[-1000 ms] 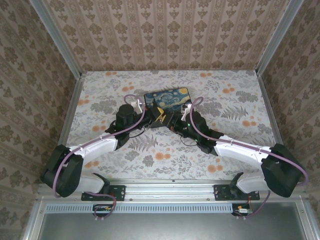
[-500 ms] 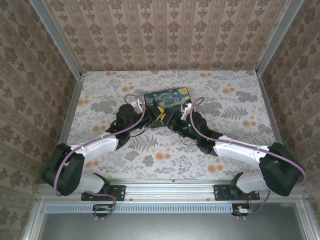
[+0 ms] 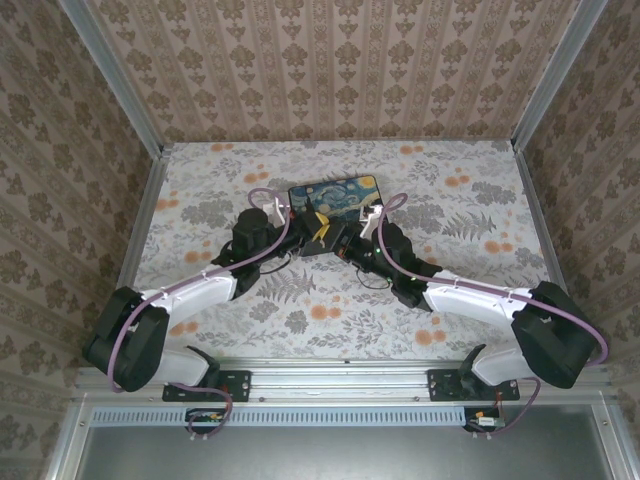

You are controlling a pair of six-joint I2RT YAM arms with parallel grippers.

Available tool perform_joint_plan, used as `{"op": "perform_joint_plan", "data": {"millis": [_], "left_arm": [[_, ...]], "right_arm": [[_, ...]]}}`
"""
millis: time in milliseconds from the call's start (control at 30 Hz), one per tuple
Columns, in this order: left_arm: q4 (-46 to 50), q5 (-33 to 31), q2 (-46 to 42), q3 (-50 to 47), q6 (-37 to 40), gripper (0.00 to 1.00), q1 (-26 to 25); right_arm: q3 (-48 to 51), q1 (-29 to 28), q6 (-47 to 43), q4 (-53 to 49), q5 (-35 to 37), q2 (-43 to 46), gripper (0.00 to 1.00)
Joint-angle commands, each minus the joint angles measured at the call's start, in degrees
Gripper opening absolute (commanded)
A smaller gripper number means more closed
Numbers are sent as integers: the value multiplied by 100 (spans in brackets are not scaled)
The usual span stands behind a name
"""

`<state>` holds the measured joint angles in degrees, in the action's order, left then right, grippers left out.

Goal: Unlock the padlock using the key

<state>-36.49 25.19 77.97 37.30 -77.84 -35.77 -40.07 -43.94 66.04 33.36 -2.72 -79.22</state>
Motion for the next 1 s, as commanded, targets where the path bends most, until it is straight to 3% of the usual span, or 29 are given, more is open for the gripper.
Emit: {"op": "perform_joint_plan", "data": {"millis": [0, 333, 400, 467, 567, 633, 800, 967], "left_arm": [[-226, 40, 24, 173, -72, 0, -53], [-278, -26, 14, 129, -124, 0, -57], [-233, -53, -17, 96, -113, 14, -44], [-187, -84, -84, 29, -83, 19, -10], [142, -70, -248, -52, 36, 43, 147], [368, 29, -345, -89, 63, 48, 287], [1139, 661, -408, 94, 492, 50, 544], [2340, 1884, -160, 764, 1613, 51, 612]], "right_arm": [[-123, -19, -11, 308, -40, -215, 17], [47, -8, 74, 652, -23, -230, 4], [95, 29, 28, 650, -25, -193, 2], [146, 60, -73, 562, -51, -131, 0], [244, 142, -357, 298, -179, 76, 0], [287, 208, -632, -1, -326, 222, 0], [309, 543, -1352, -652, -1052, 579, 0], [-124, 1002, -2445, -1979, -2276, 868, 0]]}}
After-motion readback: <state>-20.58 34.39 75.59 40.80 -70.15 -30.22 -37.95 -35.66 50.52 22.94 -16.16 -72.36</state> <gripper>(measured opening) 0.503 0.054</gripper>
